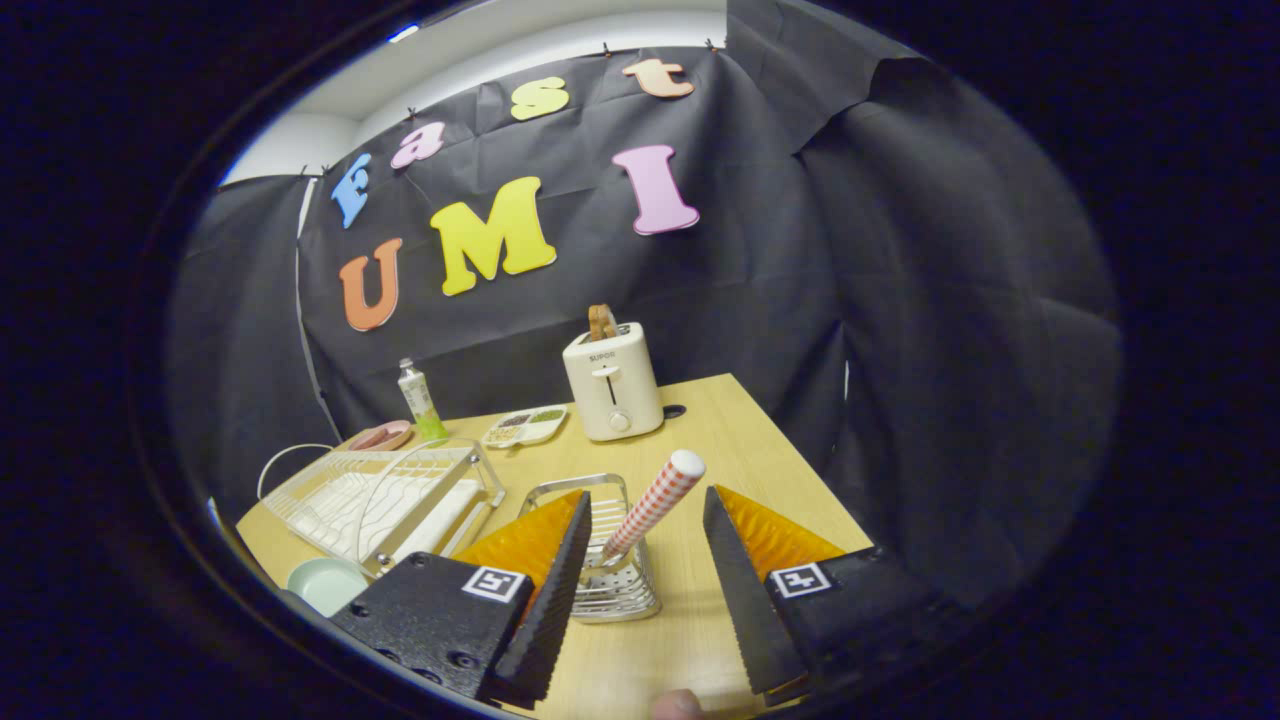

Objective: Take the plate from the dish rack, then take the spoon from the basket and place it into the plate.

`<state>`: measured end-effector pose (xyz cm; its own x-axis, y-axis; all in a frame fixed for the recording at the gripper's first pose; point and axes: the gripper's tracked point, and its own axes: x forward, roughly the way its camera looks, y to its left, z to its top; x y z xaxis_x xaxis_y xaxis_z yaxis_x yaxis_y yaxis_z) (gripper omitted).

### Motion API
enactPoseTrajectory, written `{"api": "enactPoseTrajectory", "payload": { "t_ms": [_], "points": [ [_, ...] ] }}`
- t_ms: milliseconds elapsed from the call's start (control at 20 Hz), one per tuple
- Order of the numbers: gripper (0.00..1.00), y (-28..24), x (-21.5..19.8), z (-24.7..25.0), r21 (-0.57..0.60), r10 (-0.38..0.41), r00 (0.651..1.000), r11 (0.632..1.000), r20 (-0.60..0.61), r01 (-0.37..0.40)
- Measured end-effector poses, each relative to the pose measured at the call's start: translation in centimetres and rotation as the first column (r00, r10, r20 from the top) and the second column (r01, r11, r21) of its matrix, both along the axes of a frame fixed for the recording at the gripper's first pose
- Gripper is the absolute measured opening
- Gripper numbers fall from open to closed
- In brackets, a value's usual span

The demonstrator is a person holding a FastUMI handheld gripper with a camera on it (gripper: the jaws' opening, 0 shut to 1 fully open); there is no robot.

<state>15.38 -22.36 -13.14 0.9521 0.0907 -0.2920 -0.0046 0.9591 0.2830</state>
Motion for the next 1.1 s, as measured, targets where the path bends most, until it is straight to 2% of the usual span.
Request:
{"api": "enactPoseTrajectory", "payload": {
  "t_ms": [100,250,300,350,450,650,900,1100],
  "points": [
    [0.61,0.4,0.4,0.0,0.014,0.019,1.000,1.000,-0.011,-0.018],
    [0.32,1.2,0.1,0.6,0.039,0.045,0.999,0.998,-0.010,-0.045],
    [0.30,2.0,-0.4,1.0,0.058,0.068,0.998,0.996,-0.013,-0.067],
    [0.23,2.6,-0.7,1.3,0.072,0.085,0.996,0.994,-0.016,-0.084],
    [0.15,3.2,-0.8,1.5,0.068,0.099,0.995,0.993,-0.027,-0.097],
    [0.10,3.4,-0.9,2.9,0.060,0.070,0.997,0.996,-0.035,-0.068],
    [0.10,1.4,-2.5,8.9,0.028,-0.050,0.998,0.998,0.045,0.049],
    [0.09,4.2,-6.3,12.6,-0.002,-0.049,0.995,0.999,0.085,0.049]
  ]
}}
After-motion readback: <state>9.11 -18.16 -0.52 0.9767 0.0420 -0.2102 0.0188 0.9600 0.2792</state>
